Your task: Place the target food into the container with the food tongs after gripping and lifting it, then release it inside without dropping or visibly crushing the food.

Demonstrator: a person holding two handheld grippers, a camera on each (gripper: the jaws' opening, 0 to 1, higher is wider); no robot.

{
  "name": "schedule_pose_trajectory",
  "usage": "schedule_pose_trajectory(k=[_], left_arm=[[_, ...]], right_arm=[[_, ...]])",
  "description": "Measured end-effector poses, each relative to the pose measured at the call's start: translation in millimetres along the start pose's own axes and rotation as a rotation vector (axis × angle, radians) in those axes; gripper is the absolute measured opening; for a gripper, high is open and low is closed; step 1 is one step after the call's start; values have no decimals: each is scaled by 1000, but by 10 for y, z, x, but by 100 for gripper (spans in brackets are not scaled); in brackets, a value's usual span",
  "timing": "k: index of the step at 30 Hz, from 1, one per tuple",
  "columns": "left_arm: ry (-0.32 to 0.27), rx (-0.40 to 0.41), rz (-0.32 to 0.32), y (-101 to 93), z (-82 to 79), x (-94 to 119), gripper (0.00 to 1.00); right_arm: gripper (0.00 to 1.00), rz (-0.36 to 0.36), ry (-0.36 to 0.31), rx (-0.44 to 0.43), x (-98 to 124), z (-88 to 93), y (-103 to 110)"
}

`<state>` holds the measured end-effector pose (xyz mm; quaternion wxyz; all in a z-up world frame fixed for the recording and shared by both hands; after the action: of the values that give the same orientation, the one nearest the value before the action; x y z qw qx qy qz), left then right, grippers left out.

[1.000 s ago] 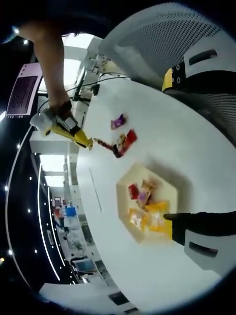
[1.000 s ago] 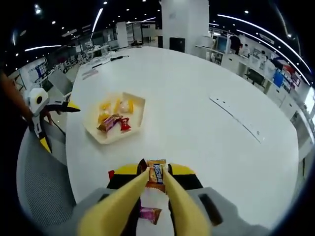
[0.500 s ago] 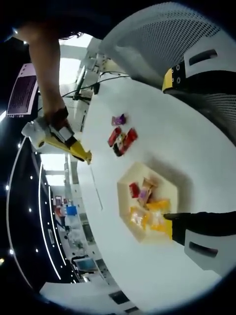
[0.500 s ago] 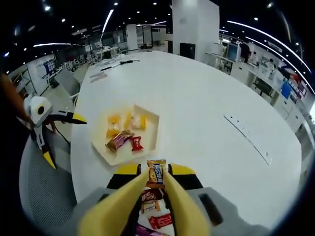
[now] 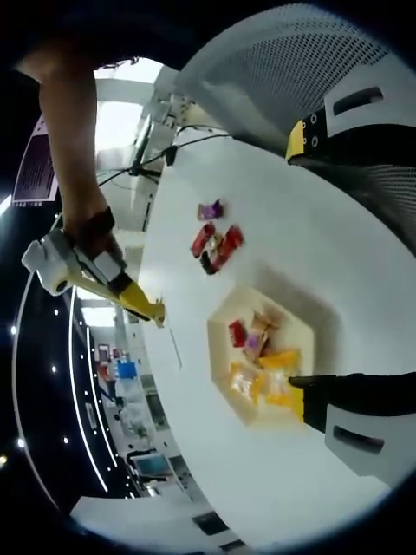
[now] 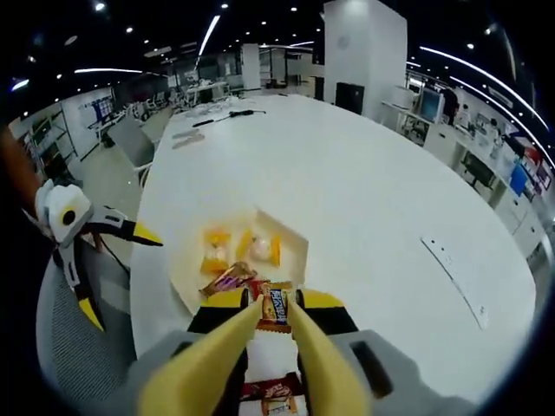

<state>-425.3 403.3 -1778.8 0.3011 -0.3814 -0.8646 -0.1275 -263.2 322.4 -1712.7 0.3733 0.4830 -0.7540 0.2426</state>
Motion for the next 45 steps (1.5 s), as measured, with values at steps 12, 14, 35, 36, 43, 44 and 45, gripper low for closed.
schedule_pose_trajectory(k=[12,14,35,36,43,44,45], left_arm=[[13,-2,-2,1,20,-5,96],[18,-2,-1,-1,29,-10,96],[29,-12,-2,-5,44,-17,96],[29,-13,-2,-5,45,-18,96],[32,-14,1,-8,52,-22,96],[32,-14,1,-8,52,-21,96],[33,-14,1,-10,52,-21,96]], right_arm=[[21,-24,2,38,-346,-390,90],[21,-27,-1,35,-381,-436,90],[26,-9,-33,22,-271,-374,7],[26,-7,-33,20,-256,-359,-1],[27,12,-37,6,-94,-149,-58],[27,19,-39,6,-60,-100,-69],[27,25,-36,6,-40,-65,-79]])
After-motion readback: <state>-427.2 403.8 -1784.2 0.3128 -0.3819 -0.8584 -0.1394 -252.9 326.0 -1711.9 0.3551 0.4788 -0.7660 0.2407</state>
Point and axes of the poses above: the point that each gripper's makers call its tool centre point, and the gripper's own axes: x roughly backward along the fingers, y roughly to its left, z roughly out of its underside, the point moved 1 cm from there along x, roughly backward along the fingers, and after that the axes turned 10 degrees about y, right-handed, at the moved point
